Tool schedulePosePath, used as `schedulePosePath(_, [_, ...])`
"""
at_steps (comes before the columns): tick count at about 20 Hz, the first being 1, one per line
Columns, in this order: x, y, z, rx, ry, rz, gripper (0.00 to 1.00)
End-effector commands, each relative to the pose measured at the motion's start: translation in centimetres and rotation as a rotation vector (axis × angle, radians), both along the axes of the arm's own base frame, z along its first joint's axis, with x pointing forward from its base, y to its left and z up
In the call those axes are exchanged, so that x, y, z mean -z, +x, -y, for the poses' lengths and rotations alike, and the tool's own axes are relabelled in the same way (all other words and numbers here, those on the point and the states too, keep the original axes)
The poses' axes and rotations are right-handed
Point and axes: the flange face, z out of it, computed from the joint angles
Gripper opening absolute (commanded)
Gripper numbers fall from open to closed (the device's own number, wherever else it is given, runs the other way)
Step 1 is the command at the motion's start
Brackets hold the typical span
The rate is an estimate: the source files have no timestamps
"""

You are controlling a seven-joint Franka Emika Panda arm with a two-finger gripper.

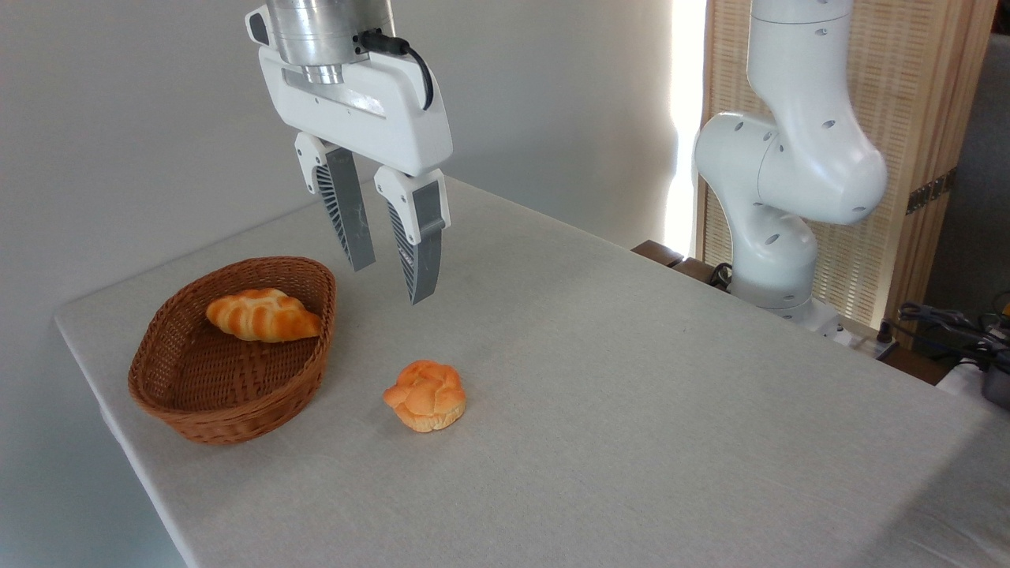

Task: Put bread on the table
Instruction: 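Move the open gripper over the croissant in the wicker basket and lower it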

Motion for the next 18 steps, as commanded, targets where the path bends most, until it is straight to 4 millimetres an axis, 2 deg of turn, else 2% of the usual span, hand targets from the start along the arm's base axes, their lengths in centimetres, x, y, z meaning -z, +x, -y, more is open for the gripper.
schedulePosePath(1, [-0.5,0.1,0.9,0.014,-0.048,-0.015,1.00])
schedulePosePath(7, [-0.6,0.2,1.0,0.017,-0.053,-0.008,1.00])
schedulePosePath(8, [-0.3,0.3,1.7,0.027,-0.057,-0.008,1.00])
schedulePosePath(11, [0.4,0.8,7.1,0.109,-0.083,0.038,1.00])
schedulePosePath(14, [2.6,1.4,13.3,0.202,-0.112,0.079,1.00])
schedulePosePath(18, [6.6,2.0,18.2,0.268,-0.146,0.127,1.00])
